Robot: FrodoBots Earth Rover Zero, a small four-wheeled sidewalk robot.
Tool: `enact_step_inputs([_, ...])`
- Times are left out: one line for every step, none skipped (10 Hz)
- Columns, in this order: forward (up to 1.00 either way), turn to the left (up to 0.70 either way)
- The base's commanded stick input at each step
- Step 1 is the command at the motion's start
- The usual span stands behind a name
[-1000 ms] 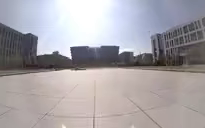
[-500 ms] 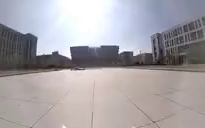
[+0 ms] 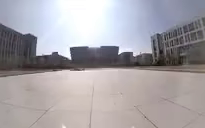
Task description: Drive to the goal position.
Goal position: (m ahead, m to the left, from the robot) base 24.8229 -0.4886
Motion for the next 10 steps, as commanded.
enact_step_inputs([0.7,0.0])
enact_step_inputs([0.7,0.0])
enact_step_inputs([0.7,0.0])
enact_step_inputs([0.7,0.0])
enact_step_inputs([0.7,0.0])
enact_step_inputs([0.7,0.0])
enact_step_inputs([0.7,0.0])
enact_step_inputs([0.7,0.0])
enact_step_inputs([0.7,0.0])
enact_step_inputs([0.7,0.0])
